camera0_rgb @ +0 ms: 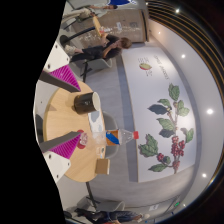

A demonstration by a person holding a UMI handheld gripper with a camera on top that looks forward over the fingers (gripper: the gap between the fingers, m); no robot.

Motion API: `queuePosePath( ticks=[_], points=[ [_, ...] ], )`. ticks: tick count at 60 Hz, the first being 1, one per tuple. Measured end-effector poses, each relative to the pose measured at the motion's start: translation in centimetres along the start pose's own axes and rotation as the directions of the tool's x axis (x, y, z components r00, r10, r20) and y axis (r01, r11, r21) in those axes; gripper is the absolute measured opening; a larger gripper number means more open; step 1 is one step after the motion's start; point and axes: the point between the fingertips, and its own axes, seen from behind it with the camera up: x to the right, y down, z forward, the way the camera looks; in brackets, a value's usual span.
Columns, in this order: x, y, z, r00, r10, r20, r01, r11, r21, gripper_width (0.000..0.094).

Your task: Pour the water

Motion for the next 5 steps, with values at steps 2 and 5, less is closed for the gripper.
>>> queuePosePath(
  ticks=[2,5],
  points=[
    [-0.8,0.0,-0.6,1.0,0.007,0.02,-0.007,1.0,0.004,0.0855],
    [-1.5,0.1,-1.6,0.999,0.01,0.038,-0.01,1.0,0.008,0.0856]
  ],
)
